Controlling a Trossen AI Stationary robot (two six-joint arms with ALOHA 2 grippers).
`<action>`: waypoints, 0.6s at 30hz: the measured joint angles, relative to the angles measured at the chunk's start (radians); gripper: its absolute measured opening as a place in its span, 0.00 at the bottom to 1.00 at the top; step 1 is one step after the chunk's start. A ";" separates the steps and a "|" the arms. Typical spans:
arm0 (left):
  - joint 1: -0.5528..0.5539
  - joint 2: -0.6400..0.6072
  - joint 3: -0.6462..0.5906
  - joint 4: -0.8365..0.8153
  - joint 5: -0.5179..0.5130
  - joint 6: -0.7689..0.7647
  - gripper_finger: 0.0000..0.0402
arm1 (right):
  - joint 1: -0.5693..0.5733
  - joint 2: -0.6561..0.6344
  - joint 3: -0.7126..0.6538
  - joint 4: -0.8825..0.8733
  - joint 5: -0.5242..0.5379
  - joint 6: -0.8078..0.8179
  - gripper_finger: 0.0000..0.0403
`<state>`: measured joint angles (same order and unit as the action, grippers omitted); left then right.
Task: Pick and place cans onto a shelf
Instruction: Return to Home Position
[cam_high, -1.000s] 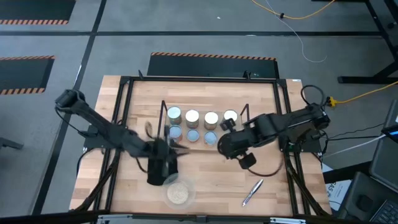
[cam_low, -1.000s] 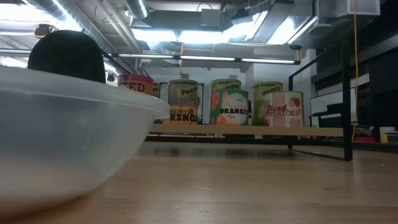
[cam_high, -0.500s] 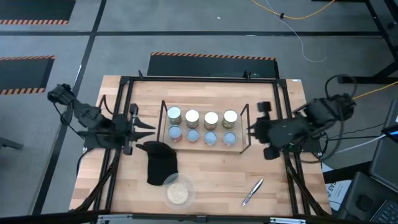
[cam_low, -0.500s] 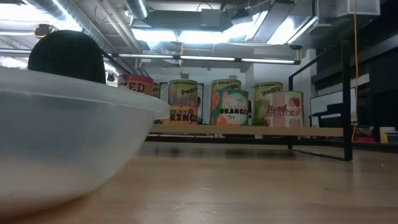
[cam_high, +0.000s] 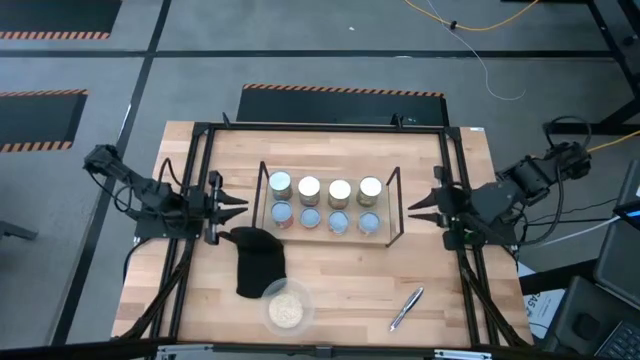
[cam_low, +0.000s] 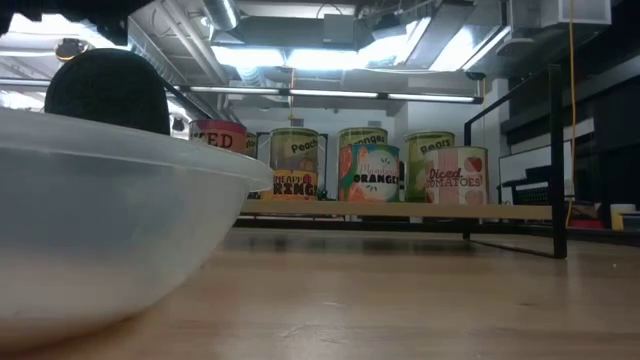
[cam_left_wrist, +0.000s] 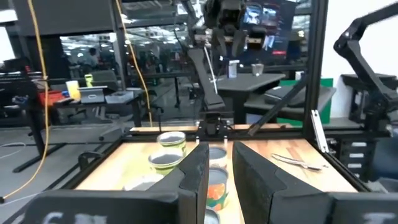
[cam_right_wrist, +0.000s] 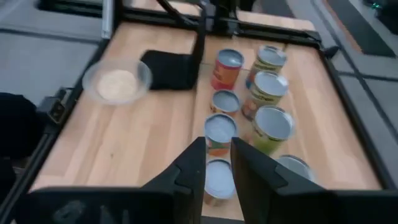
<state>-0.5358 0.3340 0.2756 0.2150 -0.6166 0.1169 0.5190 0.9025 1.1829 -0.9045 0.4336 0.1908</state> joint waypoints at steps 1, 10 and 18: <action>0.006 -0.013 -0.015 0.008 0.001 0.000 0.16 | -0.004 -0.034 -0.042 0.037 -0.030 -0.011 0.20; 0.095 -0.112 -0.149 0.090 0.060 0.009 0.16 | -0.031 -0.329 -0.394 0.396 -0.171 -0.084 0.20; 0.232 -0.156 -0.256 0.307 0.169 0.161 0.16 | -0.048 -0.533 -0.619 0.614 -0.183 -0.157 0.20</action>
<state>-0.3043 0.1778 0.0192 0.5217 -0.4479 0.2780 0.4712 0.3691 0.5641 -0.2904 0.2510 0.0341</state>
